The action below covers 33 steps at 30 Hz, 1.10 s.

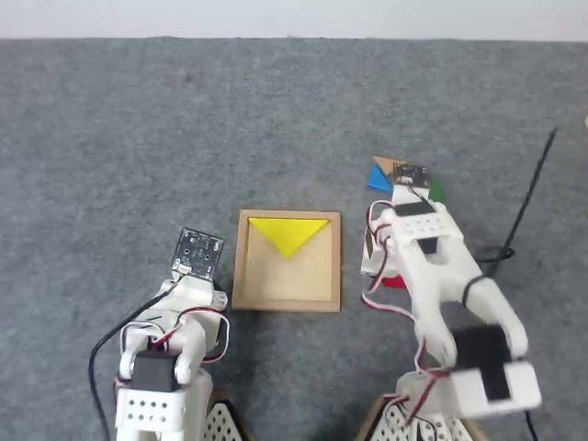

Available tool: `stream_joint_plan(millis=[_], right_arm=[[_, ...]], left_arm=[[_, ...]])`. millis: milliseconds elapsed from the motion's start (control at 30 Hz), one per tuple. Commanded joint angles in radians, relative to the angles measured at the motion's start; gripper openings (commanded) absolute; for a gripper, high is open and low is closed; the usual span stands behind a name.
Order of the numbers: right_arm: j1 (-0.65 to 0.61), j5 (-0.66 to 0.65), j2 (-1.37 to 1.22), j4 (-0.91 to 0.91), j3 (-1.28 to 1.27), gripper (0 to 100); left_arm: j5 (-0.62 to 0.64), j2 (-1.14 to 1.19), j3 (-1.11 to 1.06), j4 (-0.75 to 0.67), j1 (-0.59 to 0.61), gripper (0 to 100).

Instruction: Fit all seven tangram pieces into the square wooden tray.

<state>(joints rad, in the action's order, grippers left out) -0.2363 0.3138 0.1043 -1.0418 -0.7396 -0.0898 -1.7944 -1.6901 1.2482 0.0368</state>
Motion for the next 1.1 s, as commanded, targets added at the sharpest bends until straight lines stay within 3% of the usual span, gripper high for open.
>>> stream_joint_plan(millis=[0,667,867,1067], right_arm=[[0.005,-0.021,0.136,0.010,-0.048,39.9],[0.013,-0.021,-0.033,0.102,-0.064,44.9],[0.013,-0.021,0.013,0.102,-0.069,34.2],[0.013,-0.023,0.116,0.101,-0.109,34.0]], left_arm=[[0.006,-0.009,0.005,0.005,0.005,2],[0.006,-0.009,0.005,0.005,0.006,2],[0.006,-0.009,0.005,0.005,0.006,2],[0.006,-0.009,0.005,0.005,0.006,2]])
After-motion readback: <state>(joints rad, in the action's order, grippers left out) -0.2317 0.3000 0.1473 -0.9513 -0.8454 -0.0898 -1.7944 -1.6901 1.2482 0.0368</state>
